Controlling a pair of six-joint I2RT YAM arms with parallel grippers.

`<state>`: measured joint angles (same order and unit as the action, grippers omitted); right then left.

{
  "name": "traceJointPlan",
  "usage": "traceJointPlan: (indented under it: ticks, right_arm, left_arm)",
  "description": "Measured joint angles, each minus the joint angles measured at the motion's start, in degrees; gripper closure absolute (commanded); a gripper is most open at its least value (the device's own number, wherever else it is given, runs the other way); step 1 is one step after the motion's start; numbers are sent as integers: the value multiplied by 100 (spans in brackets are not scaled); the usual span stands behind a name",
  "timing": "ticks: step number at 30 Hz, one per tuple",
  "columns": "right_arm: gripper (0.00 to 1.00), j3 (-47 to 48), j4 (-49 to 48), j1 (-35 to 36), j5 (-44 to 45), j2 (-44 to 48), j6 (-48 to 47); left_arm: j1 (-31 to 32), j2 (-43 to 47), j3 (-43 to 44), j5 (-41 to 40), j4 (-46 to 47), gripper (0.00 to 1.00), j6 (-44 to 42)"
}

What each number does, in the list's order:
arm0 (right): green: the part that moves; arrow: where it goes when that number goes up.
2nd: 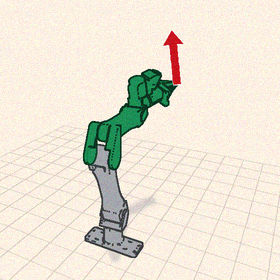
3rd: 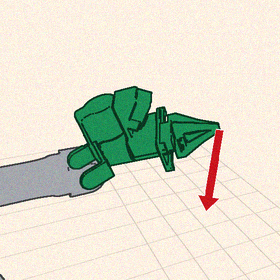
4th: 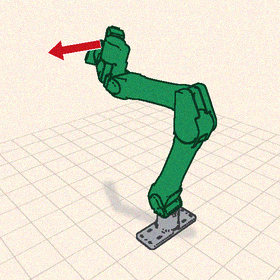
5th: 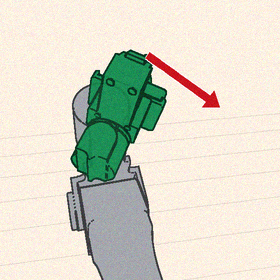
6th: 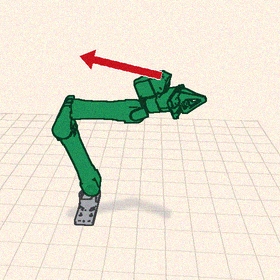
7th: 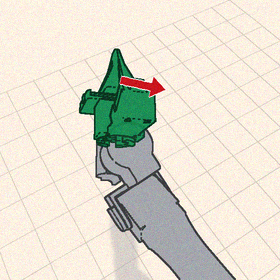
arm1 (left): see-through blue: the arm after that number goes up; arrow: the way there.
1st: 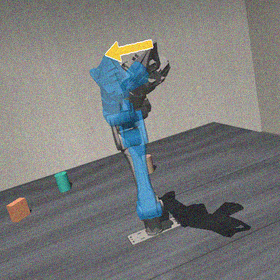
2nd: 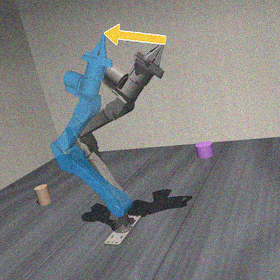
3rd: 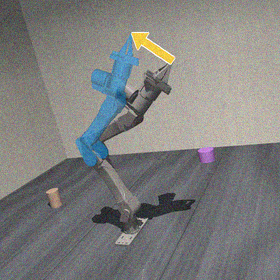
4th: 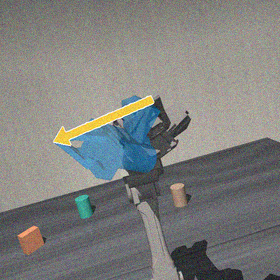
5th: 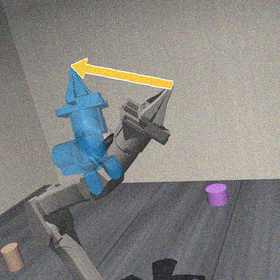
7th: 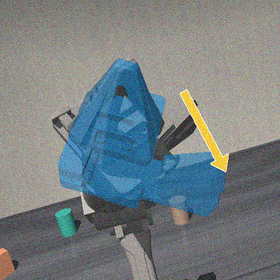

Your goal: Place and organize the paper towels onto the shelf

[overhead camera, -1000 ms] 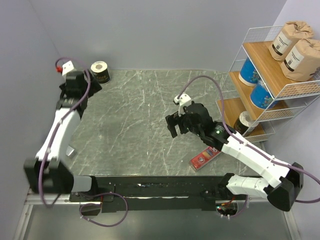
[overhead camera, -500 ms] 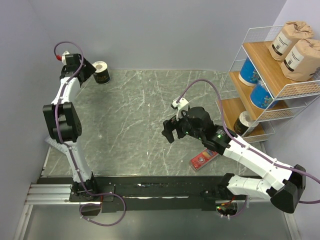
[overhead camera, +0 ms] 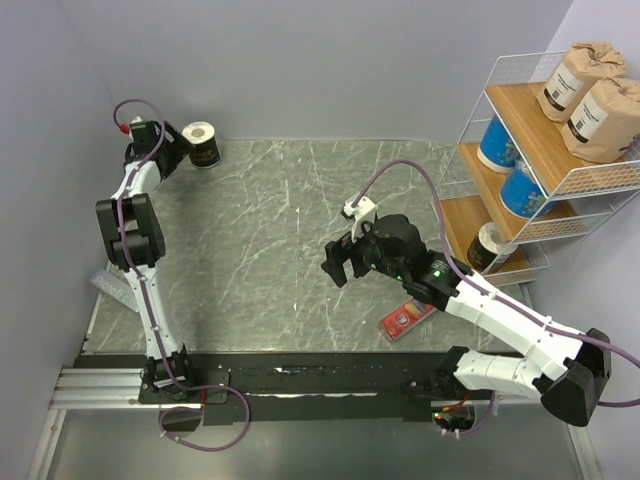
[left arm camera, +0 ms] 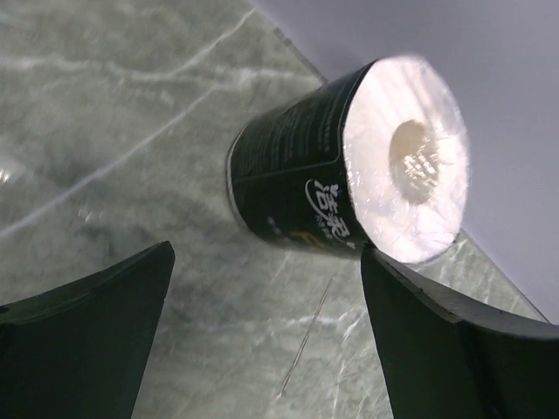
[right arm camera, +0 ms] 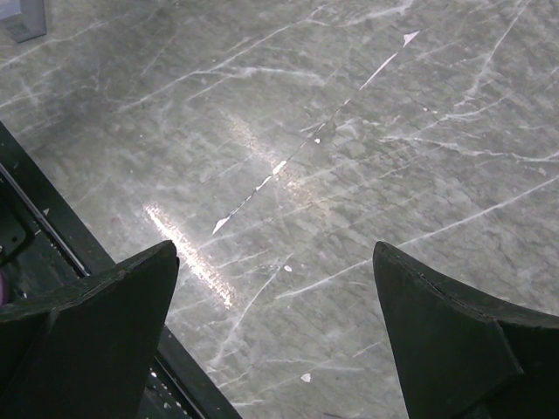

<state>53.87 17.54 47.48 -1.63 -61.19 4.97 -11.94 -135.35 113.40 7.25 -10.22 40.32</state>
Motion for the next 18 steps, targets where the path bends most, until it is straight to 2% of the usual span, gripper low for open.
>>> traceJointPlan:
  ticks: [9,18]
  right_arm:
    - [0,-2,-31,0,11,-59,-37]
    - [0,-2,-39,0,72,-142,-85]
  left_arm:
    - [-37,-59,-229,531,1150,2,-20]
    - [-35,-407,249,603,1294,4,-4]
